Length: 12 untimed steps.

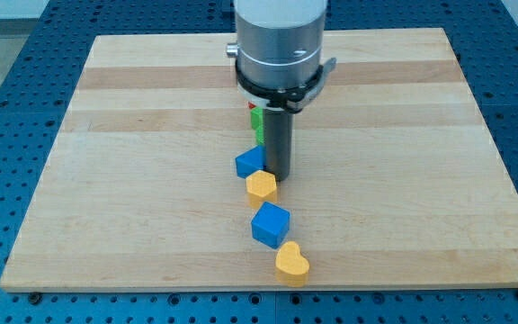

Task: Slightly push the yellow heart to the bottom center of the board

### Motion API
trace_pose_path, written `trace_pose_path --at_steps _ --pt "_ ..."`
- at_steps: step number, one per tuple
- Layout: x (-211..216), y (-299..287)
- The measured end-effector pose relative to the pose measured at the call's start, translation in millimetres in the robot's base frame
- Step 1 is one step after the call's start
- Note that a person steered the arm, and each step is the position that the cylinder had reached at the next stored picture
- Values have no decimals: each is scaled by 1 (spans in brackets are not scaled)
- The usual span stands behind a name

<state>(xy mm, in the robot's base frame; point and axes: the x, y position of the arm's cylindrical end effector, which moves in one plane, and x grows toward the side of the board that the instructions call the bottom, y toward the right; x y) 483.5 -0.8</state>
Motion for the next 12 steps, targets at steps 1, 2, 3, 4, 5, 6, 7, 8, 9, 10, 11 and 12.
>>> trace_pose_path --at_steps 1,2,3,4,5,6,7,8,9,10,11,12 --pt "0 -3" --pt "-2 12" --pt "-2 60" --pt "-2 61" --pt "61 81" --pt "106 92" --pt "106 92" --pt "107 57" --pt "107 57" --pt "118 65" --pt "136 75" --pt "136 75"
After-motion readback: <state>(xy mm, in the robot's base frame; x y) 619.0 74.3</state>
